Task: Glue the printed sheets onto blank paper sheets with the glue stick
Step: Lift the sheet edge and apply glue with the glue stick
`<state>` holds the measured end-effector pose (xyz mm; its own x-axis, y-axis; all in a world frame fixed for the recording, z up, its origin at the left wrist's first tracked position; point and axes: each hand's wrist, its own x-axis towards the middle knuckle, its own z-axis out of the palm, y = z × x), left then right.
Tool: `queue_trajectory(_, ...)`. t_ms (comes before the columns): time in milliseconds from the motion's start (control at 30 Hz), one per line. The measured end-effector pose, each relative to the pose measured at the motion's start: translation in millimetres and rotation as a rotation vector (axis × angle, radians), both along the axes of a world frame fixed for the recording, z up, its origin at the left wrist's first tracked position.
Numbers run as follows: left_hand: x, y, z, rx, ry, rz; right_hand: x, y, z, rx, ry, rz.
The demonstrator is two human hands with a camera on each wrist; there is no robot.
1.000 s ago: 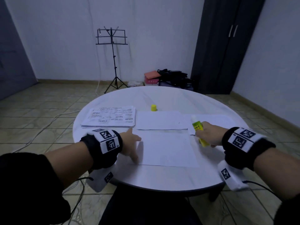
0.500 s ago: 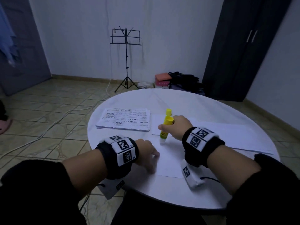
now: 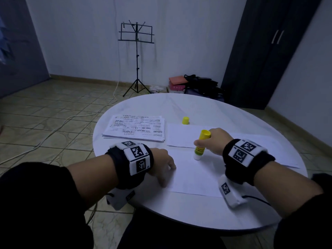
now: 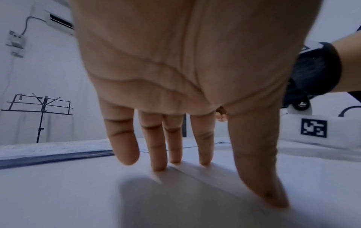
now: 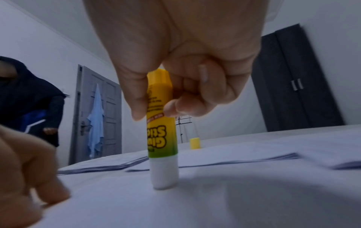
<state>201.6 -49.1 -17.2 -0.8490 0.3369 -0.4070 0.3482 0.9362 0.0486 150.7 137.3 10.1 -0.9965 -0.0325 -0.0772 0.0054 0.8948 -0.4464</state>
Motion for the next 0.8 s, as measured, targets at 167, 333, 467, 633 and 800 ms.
queue_trajectory(167, 1, 0, 1, 0.01, 0.051, 0.024, 8, 40, 4, -0.018, -0.022, -0.109)
queue_trajectory(333, 1, 1, 6, -0.033, 0.017, 0.049, 17, 48, 10, 0.072, -0.004, -0.171)
queue_trajectory(467, 4, -1, 11, -0.049, 0.026, 0.124, 28, 26, 16, -0.031, 0.077, -0.06)
queue_trajectory(633, 8, -1, 13, -0.108, 0.003, 0.174, 49, -28, 13, -0.087, 0.059, 0.217)
queue_trajectory(800, 12, 3, 17, -0.138, 0.011, 0.124, 70, -53, 1, 0.021, 0.051, 0.389)
